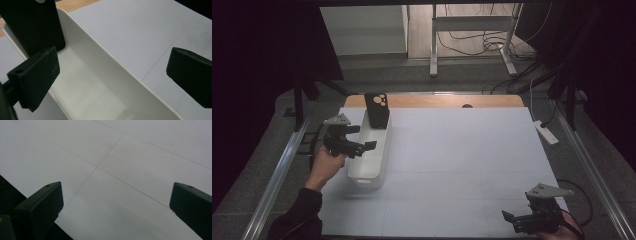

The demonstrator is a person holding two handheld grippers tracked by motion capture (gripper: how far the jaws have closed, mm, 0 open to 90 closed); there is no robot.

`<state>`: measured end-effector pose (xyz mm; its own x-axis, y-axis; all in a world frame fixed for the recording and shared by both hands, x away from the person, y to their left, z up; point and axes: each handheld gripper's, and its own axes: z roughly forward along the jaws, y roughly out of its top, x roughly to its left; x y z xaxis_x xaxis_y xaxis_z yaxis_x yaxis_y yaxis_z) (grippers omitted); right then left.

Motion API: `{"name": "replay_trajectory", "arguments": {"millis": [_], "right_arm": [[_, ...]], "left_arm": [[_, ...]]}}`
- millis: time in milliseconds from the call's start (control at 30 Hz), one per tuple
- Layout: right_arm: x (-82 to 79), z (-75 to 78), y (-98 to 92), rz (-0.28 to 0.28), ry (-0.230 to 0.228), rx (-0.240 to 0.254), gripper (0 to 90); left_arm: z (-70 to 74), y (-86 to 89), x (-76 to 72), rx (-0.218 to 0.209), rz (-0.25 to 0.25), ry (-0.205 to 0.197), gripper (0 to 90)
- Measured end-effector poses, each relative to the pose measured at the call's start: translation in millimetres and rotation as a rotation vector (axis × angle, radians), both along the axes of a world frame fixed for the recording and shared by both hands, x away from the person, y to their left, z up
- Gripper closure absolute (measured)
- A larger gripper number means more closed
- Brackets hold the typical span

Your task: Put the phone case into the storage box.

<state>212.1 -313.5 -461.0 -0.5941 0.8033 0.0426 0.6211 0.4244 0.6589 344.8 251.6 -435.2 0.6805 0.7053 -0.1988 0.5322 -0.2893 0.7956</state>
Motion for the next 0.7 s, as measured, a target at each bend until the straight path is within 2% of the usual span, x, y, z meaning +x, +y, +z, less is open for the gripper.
{"name": "replay_trajectory", "arguments": {"millis": [267, 700], "right_arm": [[0.1, -0.2, 0.3, -0.002, 0.0, 0.0, 0.0], [0.0, 0.0, 0.4, 0.001, -0.001, -0.004, 0.0]], "left_arm": [[0.5, 1.2, -17.0, -0.051, -0.006, -0.028, 0.0], [-5.5, 1.9, -46.4, -0.04, 0.017, -0.038, 0.0]]}}
